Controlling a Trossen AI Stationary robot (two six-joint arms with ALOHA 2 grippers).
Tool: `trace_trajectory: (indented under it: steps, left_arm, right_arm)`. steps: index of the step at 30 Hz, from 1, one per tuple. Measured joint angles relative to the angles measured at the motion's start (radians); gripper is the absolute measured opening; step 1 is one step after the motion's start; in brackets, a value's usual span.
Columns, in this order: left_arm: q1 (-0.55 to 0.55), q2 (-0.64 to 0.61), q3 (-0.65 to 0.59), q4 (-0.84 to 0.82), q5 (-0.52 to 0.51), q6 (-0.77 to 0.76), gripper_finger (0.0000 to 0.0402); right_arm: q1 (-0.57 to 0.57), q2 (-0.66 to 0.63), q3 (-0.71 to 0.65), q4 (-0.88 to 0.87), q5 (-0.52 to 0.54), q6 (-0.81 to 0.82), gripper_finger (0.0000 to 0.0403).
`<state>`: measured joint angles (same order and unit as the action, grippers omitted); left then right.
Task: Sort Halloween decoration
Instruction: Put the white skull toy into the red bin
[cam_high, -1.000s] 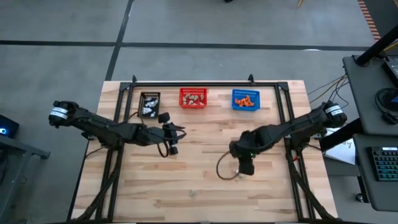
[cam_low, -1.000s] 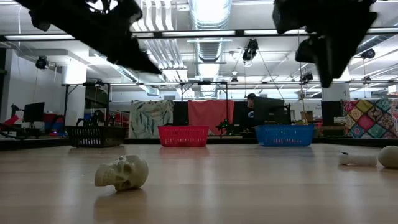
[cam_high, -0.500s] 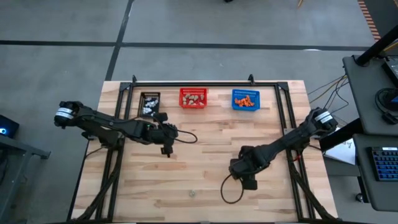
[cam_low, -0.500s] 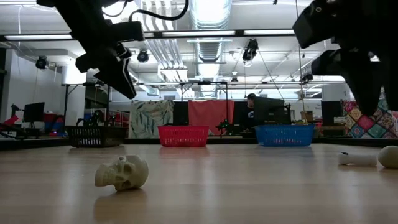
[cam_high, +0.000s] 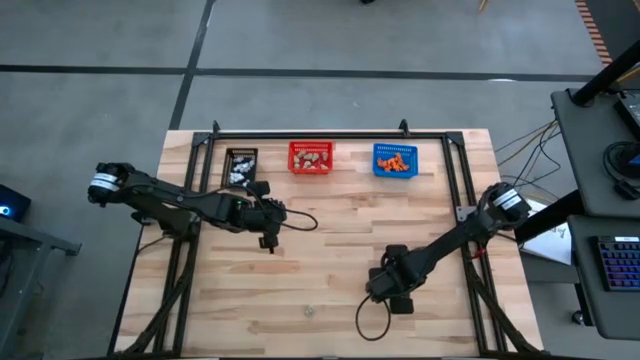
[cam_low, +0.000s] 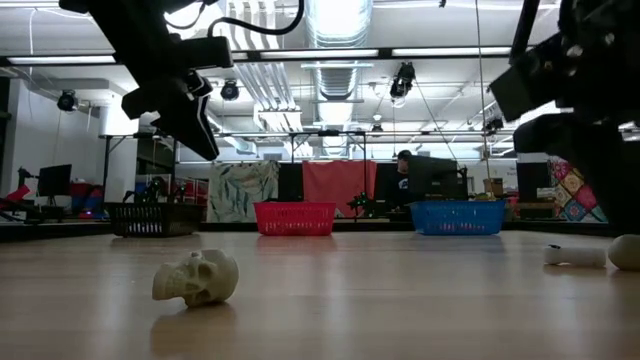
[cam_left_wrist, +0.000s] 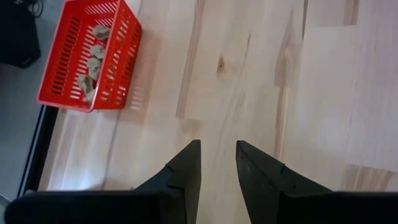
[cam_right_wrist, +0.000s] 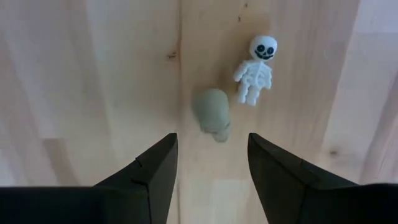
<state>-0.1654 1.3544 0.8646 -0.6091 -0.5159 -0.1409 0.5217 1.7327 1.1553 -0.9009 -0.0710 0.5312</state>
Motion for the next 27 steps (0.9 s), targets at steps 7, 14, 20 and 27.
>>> trace_trajectory:
  steps: [7, 14, 20, 27]
  left_arm:
    - [0.000, 0.000, -0.001, 0.003, -0.001, 0.000, 0.0084]
    - [0.000, 0.000, -0.003, 0.004, -0.001, 0.000, 0.0084]
    - [0.000, 0.000, -0.003, 0.004, -0.001, 0.000, 0.0084]
    - [0.000, 0.000, -0.003, 0.004, -0.001, 0.000, 0.0084]
  right_arm:
    - [0.000, 0.020, 0.000, 0.036, 0.034, 0.001, 0.0182]
    - [-0.003, 0.020, -0.001, 0.047, 0.070, 0.010, 0.0163]
    - [-0.003, 0.020, -0.015, 0.060, 0.071, 0.028, 0.0140]
    - [-0.003, 0.020, -0.050, 0.100, 0.067, 0.038, 0.0119]
